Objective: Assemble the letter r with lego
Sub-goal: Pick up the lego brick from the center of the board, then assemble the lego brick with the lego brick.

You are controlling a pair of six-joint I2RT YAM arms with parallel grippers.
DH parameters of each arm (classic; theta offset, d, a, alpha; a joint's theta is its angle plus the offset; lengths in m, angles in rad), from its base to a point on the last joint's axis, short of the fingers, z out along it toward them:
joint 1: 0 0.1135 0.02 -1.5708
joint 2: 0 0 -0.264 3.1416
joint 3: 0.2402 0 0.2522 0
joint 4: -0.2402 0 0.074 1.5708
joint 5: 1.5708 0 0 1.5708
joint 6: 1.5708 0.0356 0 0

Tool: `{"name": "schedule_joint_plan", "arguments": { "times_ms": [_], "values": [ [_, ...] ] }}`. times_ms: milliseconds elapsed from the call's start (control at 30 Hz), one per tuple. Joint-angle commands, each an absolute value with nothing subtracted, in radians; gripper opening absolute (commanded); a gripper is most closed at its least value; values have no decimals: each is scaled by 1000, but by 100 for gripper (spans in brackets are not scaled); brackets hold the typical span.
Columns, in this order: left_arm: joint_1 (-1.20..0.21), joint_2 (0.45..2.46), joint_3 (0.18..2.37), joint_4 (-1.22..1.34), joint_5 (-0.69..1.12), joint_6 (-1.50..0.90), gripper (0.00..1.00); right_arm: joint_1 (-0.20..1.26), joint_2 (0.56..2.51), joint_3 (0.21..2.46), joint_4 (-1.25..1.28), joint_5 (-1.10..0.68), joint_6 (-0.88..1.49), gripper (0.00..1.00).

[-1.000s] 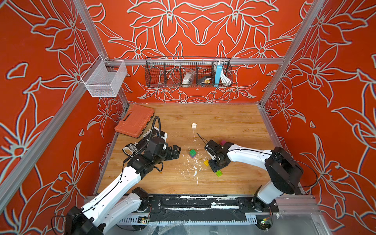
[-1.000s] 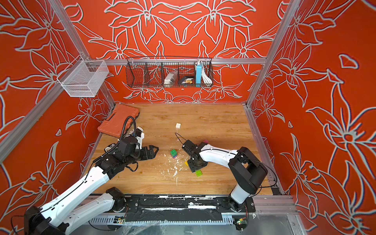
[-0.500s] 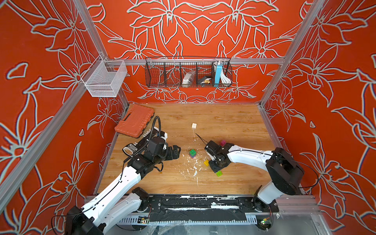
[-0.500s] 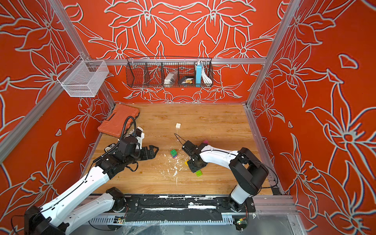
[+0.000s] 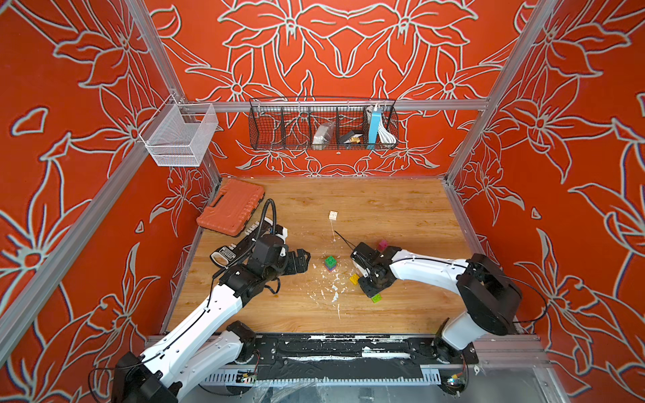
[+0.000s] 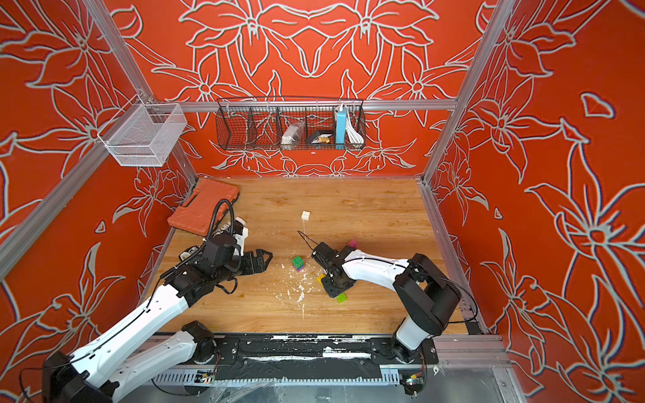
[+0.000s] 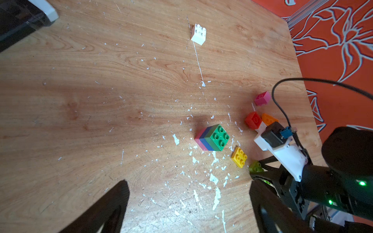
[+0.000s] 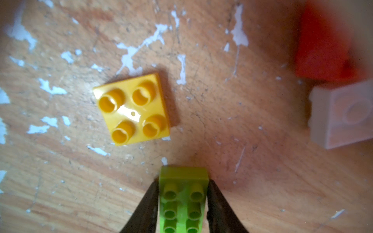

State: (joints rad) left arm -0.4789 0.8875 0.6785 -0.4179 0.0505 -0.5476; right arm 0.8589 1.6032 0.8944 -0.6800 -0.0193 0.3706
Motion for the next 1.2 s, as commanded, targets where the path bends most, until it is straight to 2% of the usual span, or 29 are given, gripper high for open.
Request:
{"name": "schedule_joint_plan", "arguments": {
  "times_ms": [0,167,267,300,433,633,933,1167],
  "values": [
    [-485,897,664,-410,49,-563,93,866,1623,877,-733,-23,370,32],
    [-461,934,652,-379,93,-608,92,865,1570,887,-739,-7,371,17],
    [-405,973,627,-294,206,-655,91,865,1536,919,-754,-6,346,2],
    [-382,982,615,-262,248,-672,91,865,1538,939,-769,-2,339,0],
    [-295,1080,578,-127,417,-745,90,865,1580,1017,-824,-7,322,0],
    [-252,1180,551,47,598,-826,89,865,1647,1101,-849,-22,300,0],
    [-229,1226,536,126,692,-864,87,867,1722,1185,-867,-38,291,0],
    [-221,1223,534,108,697,-858,86,871,1748,1189,-861,-51,298,0]
  ]
}}
